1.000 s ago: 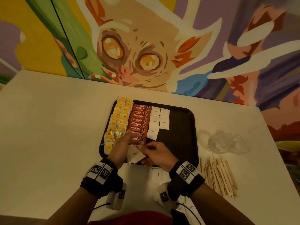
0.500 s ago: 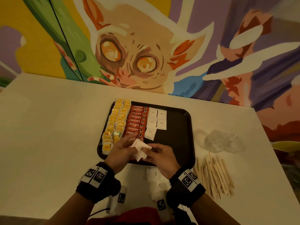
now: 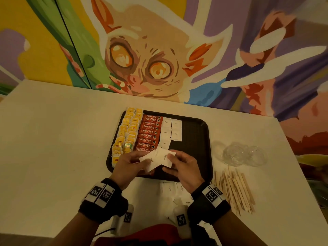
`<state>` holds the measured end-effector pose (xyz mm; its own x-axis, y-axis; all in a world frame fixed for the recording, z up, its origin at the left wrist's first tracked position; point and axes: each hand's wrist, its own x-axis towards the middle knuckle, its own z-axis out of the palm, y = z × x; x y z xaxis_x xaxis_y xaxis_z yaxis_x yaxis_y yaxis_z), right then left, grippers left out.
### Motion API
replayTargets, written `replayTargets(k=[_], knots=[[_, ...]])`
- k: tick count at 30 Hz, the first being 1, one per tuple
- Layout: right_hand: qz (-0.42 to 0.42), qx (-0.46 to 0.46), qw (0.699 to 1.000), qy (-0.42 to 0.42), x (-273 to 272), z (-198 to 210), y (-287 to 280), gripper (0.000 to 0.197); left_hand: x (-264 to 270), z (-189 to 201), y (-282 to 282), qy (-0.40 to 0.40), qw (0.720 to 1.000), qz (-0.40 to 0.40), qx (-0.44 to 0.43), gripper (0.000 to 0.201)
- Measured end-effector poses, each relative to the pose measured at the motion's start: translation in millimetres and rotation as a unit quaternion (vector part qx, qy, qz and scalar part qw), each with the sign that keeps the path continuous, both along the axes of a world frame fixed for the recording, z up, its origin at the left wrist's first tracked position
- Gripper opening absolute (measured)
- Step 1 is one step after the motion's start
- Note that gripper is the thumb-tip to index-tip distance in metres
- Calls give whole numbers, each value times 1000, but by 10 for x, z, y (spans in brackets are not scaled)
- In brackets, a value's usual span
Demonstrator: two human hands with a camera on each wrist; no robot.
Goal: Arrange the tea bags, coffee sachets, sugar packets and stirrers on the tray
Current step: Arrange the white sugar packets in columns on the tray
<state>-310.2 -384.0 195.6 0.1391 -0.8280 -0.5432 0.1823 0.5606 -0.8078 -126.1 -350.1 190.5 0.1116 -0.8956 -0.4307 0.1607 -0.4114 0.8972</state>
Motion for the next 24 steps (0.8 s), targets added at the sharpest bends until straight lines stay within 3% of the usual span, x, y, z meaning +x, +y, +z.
replayTargets(k=[5,8,10,15,18,24], knots=[[-30,28,997,-66,-127,35,-35,19,84,-24,3,-9,1000,4,-5,31],[-35,20,996,-75,-181,41,-68,22,128,-34,-24,-33,999,-8,3,44],[-32,13,997,-71,-202,25,-89,28,149,-31,-42,-66,998,-15,6,43],[-22,0,999,-28,-246,-53,-152,27,146,-33,-78,-69,998,0,5,22],[-12,-13,1000,12,-293,-144,-210,22,124,-38,-95,-46,999,14,21,24],[8,-46,983,177,-367,-425,-510,21,19,-24,-83,3,999,8,40,32]])
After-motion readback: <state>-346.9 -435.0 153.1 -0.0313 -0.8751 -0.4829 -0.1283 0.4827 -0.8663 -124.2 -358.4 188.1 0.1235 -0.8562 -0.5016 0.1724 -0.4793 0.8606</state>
